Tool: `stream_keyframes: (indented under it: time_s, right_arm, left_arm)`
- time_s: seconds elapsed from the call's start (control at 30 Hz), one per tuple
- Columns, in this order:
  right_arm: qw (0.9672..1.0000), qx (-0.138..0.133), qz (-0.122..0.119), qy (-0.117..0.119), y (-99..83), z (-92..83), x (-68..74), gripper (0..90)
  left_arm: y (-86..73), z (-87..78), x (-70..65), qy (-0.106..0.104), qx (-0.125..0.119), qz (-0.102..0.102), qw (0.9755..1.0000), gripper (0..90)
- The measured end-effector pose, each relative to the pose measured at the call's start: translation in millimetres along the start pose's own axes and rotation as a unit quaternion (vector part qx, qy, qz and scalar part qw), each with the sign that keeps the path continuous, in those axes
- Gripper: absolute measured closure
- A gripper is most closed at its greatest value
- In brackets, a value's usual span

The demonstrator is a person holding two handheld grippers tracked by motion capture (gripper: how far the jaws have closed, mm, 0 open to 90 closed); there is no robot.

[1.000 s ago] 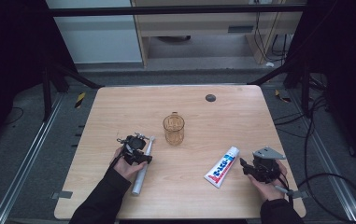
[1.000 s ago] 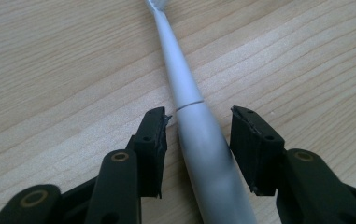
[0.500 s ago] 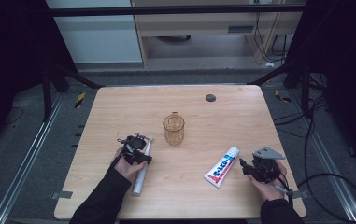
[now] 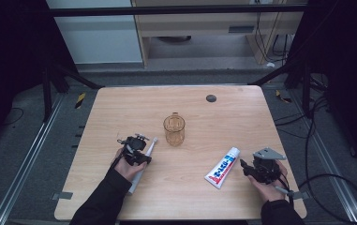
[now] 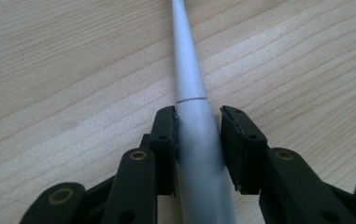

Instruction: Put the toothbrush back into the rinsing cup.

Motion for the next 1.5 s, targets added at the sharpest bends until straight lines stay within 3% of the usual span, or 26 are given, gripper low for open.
stream_keyframes:
  time_s: [0.13,0.83,1.1,1.3,1.5]
  right_arm:
    - [1.0000,0.001,0.000,0.001,-0.2,0.2,0.3,42.8]
    - [1.0000,0.001,0.000,0.001,-0.3,0.1,0.1,42.8]
    - [1.0000,0.002,-0.002,0.001,-0.5,0.6,0.3,42.8]
    - [1.0000,0.002,-0.001,0.001,-0.8,0.8,-0.1,42.9]
    - [1.0000,0.003,0.000,0.001,-0.9,1.0,0.2,42.9]
  left_arm:
    - [-0.7,-0.3,-0.4,-0.004,0.005,0.006,1.0000,61.6]
    - [-3.4,-2.1,1.1,0.002,0.013,0.013,0.9998,66.7]
    - [-4.1,-3.1,2.4,-0.014,0.010,0.011,0.9998,67.2]
    - [0.4,-16.2,0.3,-0.021,-0.012,0.014,0.9996,67.3]
    - [5.1,-28.8,5.9,-0.026,-0.042,0.003,0.9988,67.4]
Point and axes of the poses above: each handheld gripper's, and its own axes: z roughly forward along the jaws, y roughly out of its top, x roughly to its left, the point moved 8 cm from there along z, roughly forward along the jaws, and after that the axes turned 6 degrees about -z, right-handed, at the moved point
